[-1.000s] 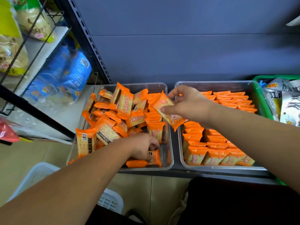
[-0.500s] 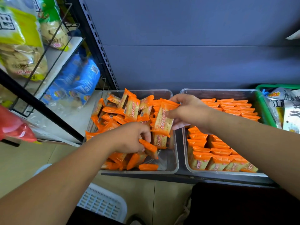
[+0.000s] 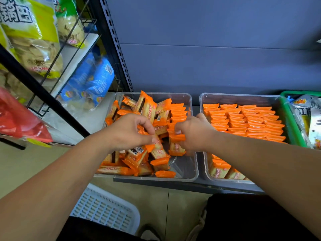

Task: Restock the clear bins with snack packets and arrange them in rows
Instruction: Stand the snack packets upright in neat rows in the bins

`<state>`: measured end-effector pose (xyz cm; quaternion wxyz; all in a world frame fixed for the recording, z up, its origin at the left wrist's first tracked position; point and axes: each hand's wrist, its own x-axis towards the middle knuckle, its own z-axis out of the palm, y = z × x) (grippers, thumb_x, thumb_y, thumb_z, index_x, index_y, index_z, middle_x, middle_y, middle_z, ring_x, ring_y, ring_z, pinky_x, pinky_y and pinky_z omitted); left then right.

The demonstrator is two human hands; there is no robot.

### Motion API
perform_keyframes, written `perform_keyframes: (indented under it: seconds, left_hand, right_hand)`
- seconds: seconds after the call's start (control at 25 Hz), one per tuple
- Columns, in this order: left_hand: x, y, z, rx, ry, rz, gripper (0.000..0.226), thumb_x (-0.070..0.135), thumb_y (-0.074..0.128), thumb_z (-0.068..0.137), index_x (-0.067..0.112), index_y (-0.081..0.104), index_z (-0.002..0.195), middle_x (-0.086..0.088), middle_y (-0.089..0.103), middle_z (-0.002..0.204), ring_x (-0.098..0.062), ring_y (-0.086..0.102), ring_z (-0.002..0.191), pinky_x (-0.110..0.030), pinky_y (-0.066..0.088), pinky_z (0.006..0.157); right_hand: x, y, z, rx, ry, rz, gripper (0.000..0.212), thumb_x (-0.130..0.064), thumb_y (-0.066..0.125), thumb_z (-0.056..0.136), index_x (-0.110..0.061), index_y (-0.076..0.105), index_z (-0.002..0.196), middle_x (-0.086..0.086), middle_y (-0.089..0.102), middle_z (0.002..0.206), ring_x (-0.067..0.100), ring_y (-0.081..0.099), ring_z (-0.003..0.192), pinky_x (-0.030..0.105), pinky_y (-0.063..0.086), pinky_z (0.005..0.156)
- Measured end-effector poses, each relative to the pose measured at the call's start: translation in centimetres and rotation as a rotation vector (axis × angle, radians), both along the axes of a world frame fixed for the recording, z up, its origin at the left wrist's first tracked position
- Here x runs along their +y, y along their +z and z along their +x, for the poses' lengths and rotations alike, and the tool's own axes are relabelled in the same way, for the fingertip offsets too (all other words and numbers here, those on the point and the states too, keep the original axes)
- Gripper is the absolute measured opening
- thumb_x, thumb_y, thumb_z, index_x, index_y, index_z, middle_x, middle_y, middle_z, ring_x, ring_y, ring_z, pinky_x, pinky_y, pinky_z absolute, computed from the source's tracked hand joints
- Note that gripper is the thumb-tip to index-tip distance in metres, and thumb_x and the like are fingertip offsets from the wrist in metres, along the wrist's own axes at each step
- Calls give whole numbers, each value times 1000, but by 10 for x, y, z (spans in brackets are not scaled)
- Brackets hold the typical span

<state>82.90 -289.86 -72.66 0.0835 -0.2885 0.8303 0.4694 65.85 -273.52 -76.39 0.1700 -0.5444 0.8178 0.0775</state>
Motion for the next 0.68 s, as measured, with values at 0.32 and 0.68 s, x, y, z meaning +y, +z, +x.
perform_keyframes:
  seconds: [0.32,0.68]
  left_hand:
    - [-10,-4,1,13,73,110,61,4,85,82,34,67,131,5,71,118,-13,70,106,-37,62,93]
    - [2,-7,-10,16,36,123,50,2,80,84,32,70,123,6,73,116,-15,71,106,-36,62,85]
  right_hand:
    - [-12,-18,14,209,7,150,28,-38,68,92,-30,62,119,-2,60,122,25,43,127,56,22,113]
    - [-3,25,-9,-575,-328,-199,68,-3,69,81,-42,52,135,-11,59,119,12,60,114,43,57,94]
